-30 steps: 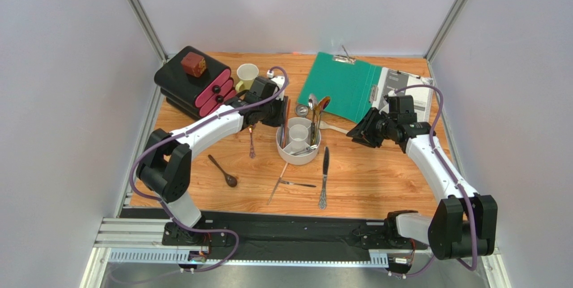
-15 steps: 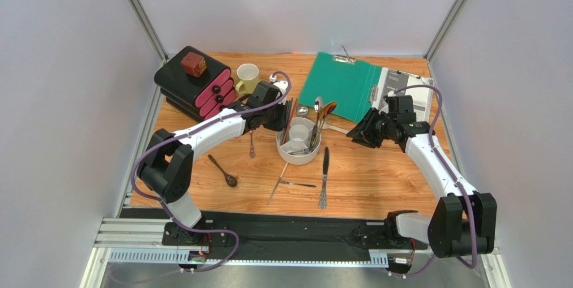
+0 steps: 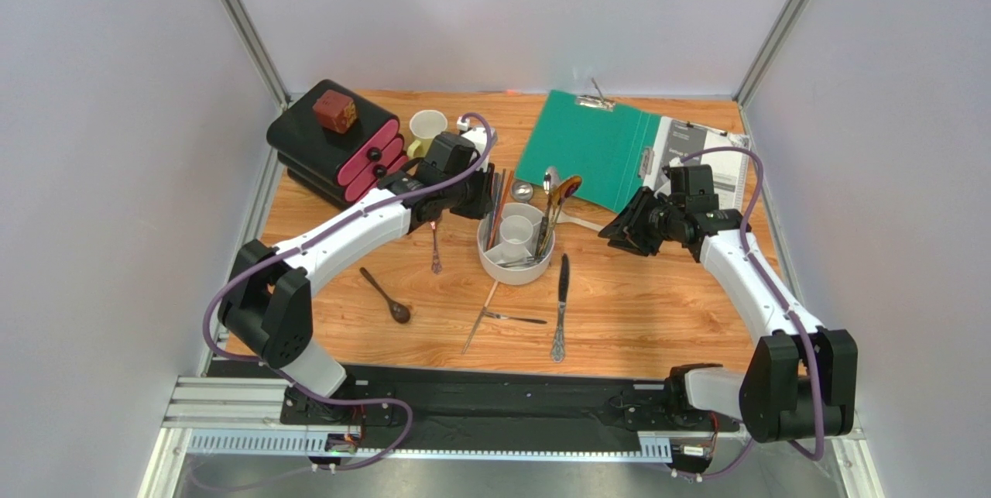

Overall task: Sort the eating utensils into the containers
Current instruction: Place the chopstick in the storage box.

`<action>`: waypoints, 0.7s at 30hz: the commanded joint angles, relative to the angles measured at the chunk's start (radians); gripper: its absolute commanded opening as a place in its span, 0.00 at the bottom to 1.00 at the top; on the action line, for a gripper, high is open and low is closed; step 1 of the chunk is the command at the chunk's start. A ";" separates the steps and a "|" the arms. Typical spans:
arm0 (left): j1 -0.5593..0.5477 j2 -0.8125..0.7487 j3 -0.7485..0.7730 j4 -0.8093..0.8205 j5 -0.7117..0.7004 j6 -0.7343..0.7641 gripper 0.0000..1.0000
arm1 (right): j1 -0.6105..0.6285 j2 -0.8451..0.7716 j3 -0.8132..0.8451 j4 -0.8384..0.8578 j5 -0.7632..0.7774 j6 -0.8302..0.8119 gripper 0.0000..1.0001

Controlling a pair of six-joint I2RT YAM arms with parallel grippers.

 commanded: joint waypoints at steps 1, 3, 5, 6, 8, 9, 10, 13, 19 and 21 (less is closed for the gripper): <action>0.000 -0.054 0.059 -0.012 -0.015 0.027 0.34 | 0.004 -0.009 0.019 0.025 -0.001 0.007 0.35; 0.000 -0.048 0.073 -0.022 -0.001 0.041 0.34 | 0.004 -0.004 0.024 0.028 0.001 0.005 0.35; 0.000 -0.047 0.077 -0.029 0.010 0.044 0.34 | 0.004 0.000 0.030 0.031 -0.001 0.005 0.35; -0.002 -0.047 0.074 -0.031 0.008 0.042 0.34 | 0.004 0.002 0.032 0.031 -0.002 0.005 0.35; -0.002 -0.050 0.068 -0.035 0.011 0.039 0.33 | 0.005 0.000 0.033 0.032 0.001 0.005 0.35; 0.000 -0.057 0.065 -0.039 0.010 0.038 0.33 | 0.002 0.000 0.035 0.032 0.003 0.005 0.35; -0.002 -0.063 0.051 -0.039 0.002 0.036 0.34 | 0.004 -0.001 0.035 0.031 0.006 0.004 0.35; -0.002 -0.097 0.030 -0.067 -0.030 0.030 0.34 | 0.002 0.009 0.041 0.020 0.019 0.001 0.36; 0.036 -0.097 0.016 -0.331 -0.087 -0.041 0.39 | 0.004 0.006 0.044 -0.007 0.078 -0.004 0.40; 0.039 -0.163 -0.053 -0.325 -0.053 -0.054 0.40 | 0.005 0.008 0.042 -0.009 0.082 0.002 0.41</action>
